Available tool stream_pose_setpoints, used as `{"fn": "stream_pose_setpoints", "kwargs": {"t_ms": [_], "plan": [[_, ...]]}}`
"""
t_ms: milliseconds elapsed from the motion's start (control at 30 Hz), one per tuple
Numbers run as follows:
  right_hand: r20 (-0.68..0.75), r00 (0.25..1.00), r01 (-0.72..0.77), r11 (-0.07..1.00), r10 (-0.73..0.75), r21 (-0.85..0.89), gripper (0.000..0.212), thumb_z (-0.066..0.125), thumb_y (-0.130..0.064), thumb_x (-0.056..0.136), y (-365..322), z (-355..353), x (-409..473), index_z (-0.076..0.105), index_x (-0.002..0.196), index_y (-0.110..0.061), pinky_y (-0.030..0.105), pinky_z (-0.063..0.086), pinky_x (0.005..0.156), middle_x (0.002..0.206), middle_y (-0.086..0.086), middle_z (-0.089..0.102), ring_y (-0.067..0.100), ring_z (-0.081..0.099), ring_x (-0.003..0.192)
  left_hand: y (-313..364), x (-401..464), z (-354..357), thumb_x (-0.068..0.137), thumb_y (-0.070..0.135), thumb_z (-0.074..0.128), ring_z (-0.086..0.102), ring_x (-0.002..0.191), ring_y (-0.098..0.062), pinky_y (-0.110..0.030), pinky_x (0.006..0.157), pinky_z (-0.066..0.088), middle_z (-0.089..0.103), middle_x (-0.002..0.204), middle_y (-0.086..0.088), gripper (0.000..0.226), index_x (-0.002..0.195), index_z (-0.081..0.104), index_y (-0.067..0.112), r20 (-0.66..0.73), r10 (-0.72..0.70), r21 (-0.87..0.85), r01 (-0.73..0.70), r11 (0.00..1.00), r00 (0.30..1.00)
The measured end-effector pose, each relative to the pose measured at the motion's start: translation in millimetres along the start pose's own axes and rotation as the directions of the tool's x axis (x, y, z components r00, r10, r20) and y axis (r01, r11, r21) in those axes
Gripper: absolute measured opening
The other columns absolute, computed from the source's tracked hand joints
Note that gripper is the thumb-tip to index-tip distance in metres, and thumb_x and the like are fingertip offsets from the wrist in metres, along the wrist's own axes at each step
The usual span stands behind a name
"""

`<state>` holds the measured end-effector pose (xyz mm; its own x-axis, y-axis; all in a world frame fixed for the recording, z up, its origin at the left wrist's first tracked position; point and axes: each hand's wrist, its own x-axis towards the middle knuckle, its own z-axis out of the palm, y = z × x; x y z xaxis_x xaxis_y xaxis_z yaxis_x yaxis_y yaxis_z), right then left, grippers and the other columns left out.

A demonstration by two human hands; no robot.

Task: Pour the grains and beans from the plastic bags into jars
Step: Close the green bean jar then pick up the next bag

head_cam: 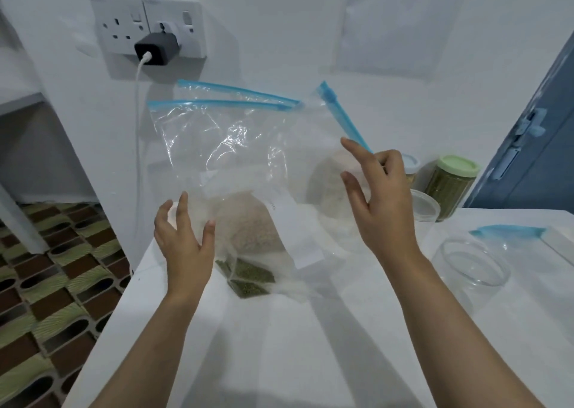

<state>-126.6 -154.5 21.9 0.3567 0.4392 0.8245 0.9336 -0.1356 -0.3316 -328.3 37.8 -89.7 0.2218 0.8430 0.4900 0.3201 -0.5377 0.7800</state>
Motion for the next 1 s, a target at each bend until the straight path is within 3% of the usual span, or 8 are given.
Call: {"fn": "stream_pose_setpoints", "kwargs": {"t_ms": [100, 233, 500, 600, 733, 900, 1000], "plan": [[-0.031, 0.999, -0.02, 1.0, 0.02, 0.016, 0.044, 0.058, -0.018, 0.1, -3.9, -5.8, -10.9, 0.052, 0.143, -0.025, 0.022, 0.042, 0.082, 0.1, 0.001, 0.038, 0.016, 0.044, 0.086, 5.3, -3.8, 3.7, 0.099, 0.035, 0.054, 0.028, 0.132, -0.008, -0.027, 0.1, 0.035, 0.012, 0.155, 0.0, 0.066, 0.155, 0.019, 0.036, 0.038, -0.145, -0.207, 0.15, 0.967, 0.989], [-0.061, 0.997, -0.034, 0.999, 0.037, 0.041, 0.045, 0.06, -0.016, 0.098, -5.9, -11.3, -21.3, 0.052, 0.142, -0.025, 0.023, 0.044, 0.081, 0.1, 0.005, 0.04, 0.02, 0.047, 0.085, 5.9, -1.5, 8.3, 0.098, 0.037, 0.055, 0.051, 0.114, -0.015, -0.024, 0.097, 0.039, 0.035, 0.134, 0.005, 0.066, 0.155, 0.021, 0.036, 0.053, -0.189, -0.273, 0.196, 0.942, 0.981], [-0.09, 0.995, -0.039, 0.999, 0.042, 0.029, 0.047, 0.064, -0.012, 0.097, -4.0, -18.9, -25.4, 0.053, 0.141, -0.022, 0.006, 0.036, 0.081, 0.1, 0.005, 0.041, 0.014, 0.044, 0.084, 7.5, 1.9, 11.0, 0.097, 0.027, 0.062, 0.056, 0.107, -0.02, -0.048, 0.103, 0.048, 0.05, 0.1, 0.011, 0.055, 0.146, 0.037, 0.03, 0.014, -0.187, -0.394, 0.177, 0.902, 0.982], [-0.088, 0.996, -0.016, 1.0, 0.015, -0.012, 0.046, 0.063, -0.011, 0.097, -0.3, -27.3, -20.8, 0.054, 0.141, -0.02, 0.002, 0.034, 0.082, 0.098, 0.004, 0.039, 0.008, 0.038, 0.082, 22.0, 5.4, 13.2, 0.098, 0.014, 0.061, 0.058, 0.095, -0.005, -0.033, 0.098, 0.05, 0.056, 0.102, 0.012, 0.049, 0.141, 0.044, 0.029, 0.003, -0.166, -0.474, 0.148, 0.868, 0.986], [-0.102, 0.995, -0.02, 0.999, 0.015, -0.049, 0.046, 0.063, -0.014, 0.097, 11.6, -44.9, -13.3, 0.053, 0.142, -0.022, 0.004, 0.035, 0.079, 0.099, 0.005, 0.04, 0.005, 0.035, 0.083, 52.0, 10.3, 18.6, 0.094, 0.0, 0.062, 0.057, 0.085, 0.001, -0.012, 0.085, 0.047, 0.059, 0.11, 0.004, 0.048, 0.134, 0.05, 0.024, -0.016, -0.127, -0.582, 0.094, 0.808, 0.992], [-0.133, 0.989, -0.062, 0.998, 0.059, -0.017, 0.049, 0.064, -0.015, 0.097, 35.2, -67.7, -8.2, 0.052, 0.143, -0.025, 0.017, 0.038, 0.081, 0.102, 0.002, 0.039, 0.009, 0.041, 0.086, 85.0, 17.4, 29.4, 0.094, -0.001, 0.062, 0.057, 0.089, -0.009, -0.01, 0.078, 0.048, 0.059, 0.117, 0.002, 0.047, 0.131, 0.052, 0.025, -0.064, -0.058, -0.551, 0.013, 0.834, 0.996], [-0.098, 0.992, -0.081, 0.996, 0.079, -0.02, 0.05, 0.062, -0.02, 0.098, 51.1, -82.8, -3.4, 0.048, 0.145, -0.03, 0.021, 0.041, 0.081, 0.105, 0.002, 0.045, 0.01, 0.047, 0.09, 108.0, 21.8, 33.7, 0.095, -0.001, 0.06, 0.056, 0.091, -0.008, -0.01, 0.079, 0.048, 0.058, 0.118, 0.003, 0.047, 0.137, 0.05, 0.016, -0.097, -0.036, -0.537, -0.021, 0.843, 0.995]]}}
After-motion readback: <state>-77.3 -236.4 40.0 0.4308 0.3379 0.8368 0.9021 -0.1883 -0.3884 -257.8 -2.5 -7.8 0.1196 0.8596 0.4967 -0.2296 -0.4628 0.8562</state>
